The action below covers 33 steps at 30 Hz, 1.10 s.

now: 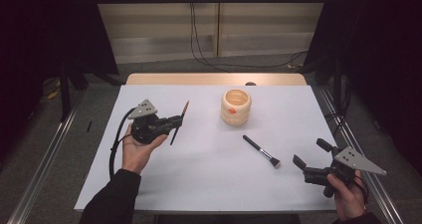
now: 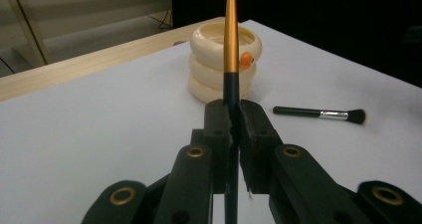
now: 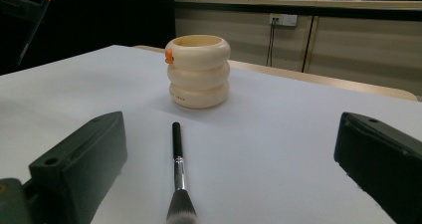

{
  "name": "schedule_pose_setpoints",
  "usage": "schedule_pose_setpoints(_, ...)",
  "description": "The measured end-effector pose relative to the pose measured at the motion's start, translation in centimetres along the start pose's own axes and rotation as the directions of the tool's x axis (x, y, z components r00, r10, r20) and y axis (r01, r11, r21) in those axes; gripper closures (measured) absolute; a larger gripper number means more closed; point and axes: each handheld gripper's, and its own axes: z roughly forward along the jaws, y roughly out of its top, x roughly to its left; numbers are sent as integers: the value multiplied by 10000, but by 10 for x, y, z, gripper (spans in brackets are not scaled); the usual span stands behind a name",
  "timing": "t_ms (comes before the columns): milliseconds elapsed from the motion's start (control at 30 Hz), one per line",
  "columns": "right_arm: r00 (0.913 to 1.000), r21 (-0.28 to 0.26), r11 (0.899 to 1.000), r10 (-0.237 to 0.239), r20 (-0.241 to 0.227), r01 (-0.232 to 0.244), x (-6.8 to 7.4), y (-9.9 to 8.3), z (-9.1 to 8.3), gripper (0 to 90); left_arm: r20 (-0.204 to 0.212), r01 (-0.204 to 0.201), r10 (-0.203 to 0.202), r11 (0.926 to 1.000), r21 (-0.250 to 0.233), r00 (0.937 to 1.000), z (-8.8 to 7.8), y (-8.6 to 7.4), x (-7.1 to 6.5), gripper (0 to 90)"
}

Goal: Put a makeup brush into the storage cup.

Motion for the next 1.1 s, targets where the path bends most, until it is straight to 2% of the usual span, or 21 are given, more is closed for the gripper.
schedule_pose_setpoints(33,10000,-9,10000,-5,-8,5,0,0,0,0,-86,-11,10,10000,-78,10000,-1,-1,0,833)
schedule_pose_setpoints(67,10000,-13,10000,-12,-24,12,0,0,0,0,25,3,-3,9998,-220,10000,-1,-2,-1,833)
schedule_pose_setpoints(133,10000,-24,10000,-18,-35,18,0,0,0,0,-213,-53,46,9995,-326,9998,-2,-3,-2,833)
schedule_pose_setpoints(200,10000,-32,10000,-21,-24,21,0,0,0,0,-78,-96,91,9977,-667,9999,-3,-5,-3,833)
schedule_pose_setpoints(267,10000,-5,10000,20,-24,-20,0,0,0,0,-326,-129,105,9973,-729,9994,-4,-6,-6,833)
schedule_pose_setpoints(333,10000,-2,10000,32,-11,-32,0,0,0,0,-123,-183,172,9958,-897,9998,-4,-6,-6,833)
schedule_pose_setpoints(367,10000,-2,10000,35,-7,-35,0,0,0,0,-267,-123,100,9960,-881,9996,-5,-6,-6,833)
schedule_pose_setpoints(400,10000,-9,10000,14,-2,-14,0,0,0,0,-218,-36,15,9950,-994,9998,-6,-6,-7,833)
schedule_pose_setpoints(567,9999,155,9999,56,-126,-54,0,0,-1,0,-122,-137,127,9960,-880,9998,-5,-8,-9,833)
schedule_pose_setpoints(633,9999,115,9999,-26,-98,27,0,0,-2,0,-79,-15,7,9953,-973,10000,-6,-9,-11,833)
schedule_pose_setpoints(667,9999,135,9999,-7,-118,9,0,0,-2,0,-200,-170,150,9948,-1000,9997,-7,-9,-12,833)
schedule_pose_setpoints(700,9997,177,9998,-40,-230,44,-1,0,-3,0,-201,-80,58,9935,-1133,9998,-7,-10,-15,833)
schedule_pose_setpoints(733,9997,188,9998,-40,-234,44,-1,0,-3,0,-42,-69,64,9927,-1200,10000,-6,-11,-16,833)
schedule_pose_setpoints(767,9997,138,9999,-17,-239,20,0,1,-2,0,-185,-171,152,9939,-1085,9997,-7,-12,-18,833)
schedule_pose_setpoints(800,9996,130,9999,-19,-288,22,0,1,-2,0,-208,-234,212,9937,-1099,9996,-7,-12,-20,833)
schedule_pose_setpoints(867,9988,172,9997,-157,-458,165,0,2,-3,0,166,-2,24,9909,-1349,9999,-6,-12,-21,833)
schedule_pose_setpoints(900,9986,175,9998,-103,-515,113,1,3,-2,0,29,33,-30,9914,-1305,10000,-7,-12,-22,833)
schedule_pose_setpoints(933,9972,246,9992,-290,-691,308,1,4,-2,0,109,71,-58,9912,-1318,9999,-7,-11,-23,833)
schedule_pose_setpoints(967,9965,262,9991,-319,-767,340,3,6,-1,0,315,-39,80,9917,-1283,9995,-6,-12,-22,833)
schedule_pose_setpoints(1000,9953,227,9987,-443,-856,463,4,8,0,0,140,7,10,9923,-1237,9999,-6,-12,-24,833)
schedule_pose_setpoints(1100,9899,260,9985,-433,-1351,472,8,12,4,0,159,155,-136,9919,-1261,9998,-4,-12,-27,833)
